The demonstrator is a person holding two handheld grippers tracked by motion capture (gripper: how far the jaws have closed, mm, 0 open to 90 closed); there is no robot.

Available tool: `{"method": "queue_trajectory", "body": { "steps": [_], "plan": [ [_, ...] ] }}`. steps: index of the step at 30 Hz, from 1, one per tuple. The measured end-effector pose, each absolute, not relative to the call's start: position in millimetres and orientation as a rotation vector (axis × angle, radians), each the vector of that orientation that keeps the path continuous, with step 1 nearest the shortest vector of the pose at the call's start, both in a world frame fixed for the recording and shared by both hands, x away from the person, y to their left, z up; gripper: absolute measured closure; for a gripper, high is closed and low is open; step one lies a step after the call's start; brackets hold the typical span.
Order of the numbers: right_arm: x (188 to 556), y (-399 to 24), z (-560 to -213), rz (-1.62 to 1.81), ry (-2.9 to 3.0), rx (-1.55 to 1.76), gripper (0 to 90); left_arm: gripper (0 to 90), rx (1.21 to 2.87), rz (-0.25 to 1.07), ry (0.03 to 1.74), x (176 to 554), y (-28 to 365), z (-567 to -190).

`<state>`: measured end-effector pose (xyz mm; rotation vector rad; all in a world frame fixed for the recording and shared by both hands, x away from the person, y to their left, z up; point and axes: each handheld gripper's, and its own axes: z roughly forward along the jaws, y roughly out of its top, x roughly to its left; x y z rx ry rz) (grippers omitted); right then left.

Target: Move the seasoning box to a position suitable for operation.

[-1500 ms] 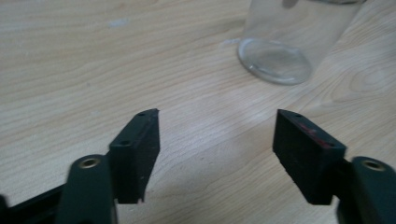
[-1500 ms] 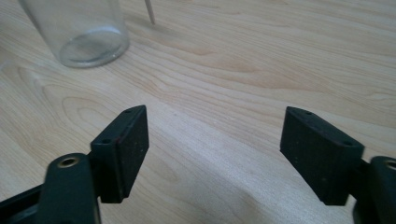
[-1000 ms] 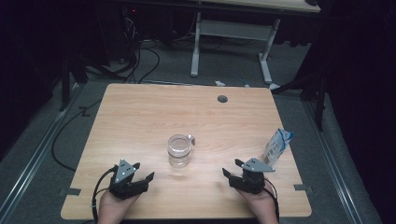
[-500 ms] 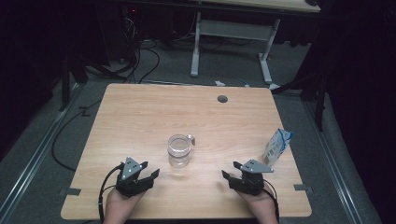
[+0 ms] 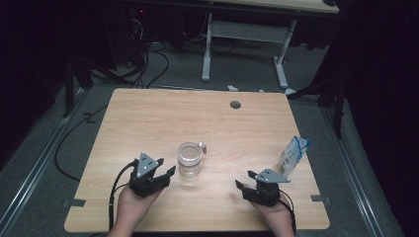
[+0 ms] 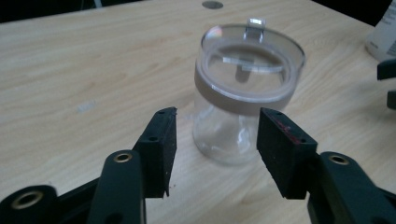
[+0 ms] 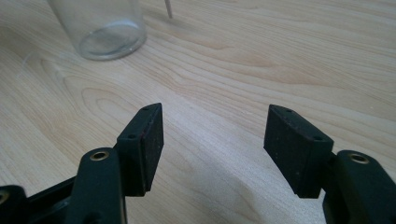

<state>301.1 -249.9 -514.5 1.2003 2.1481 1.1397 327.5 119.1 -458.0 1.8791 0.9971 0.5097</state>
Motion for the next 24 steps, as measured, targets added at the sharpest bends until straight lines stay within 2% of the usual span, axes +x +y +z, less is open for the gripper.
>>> {"method": "queue_trajectory", "body": {
  "steps": [8,24],
  "plan": [
    [301.7,-249.1,-514.7,1.138,2.15,1.21,38.1,57.5,1.848,0.497,0.988,344.7,109.4,-443.9],
    [304.0,-252.0,-514.5,1.143,2.142,1.223,38.1,56.1,1.889,0.493,0.957,384.2,72.2,-428.6]
  ]
}}
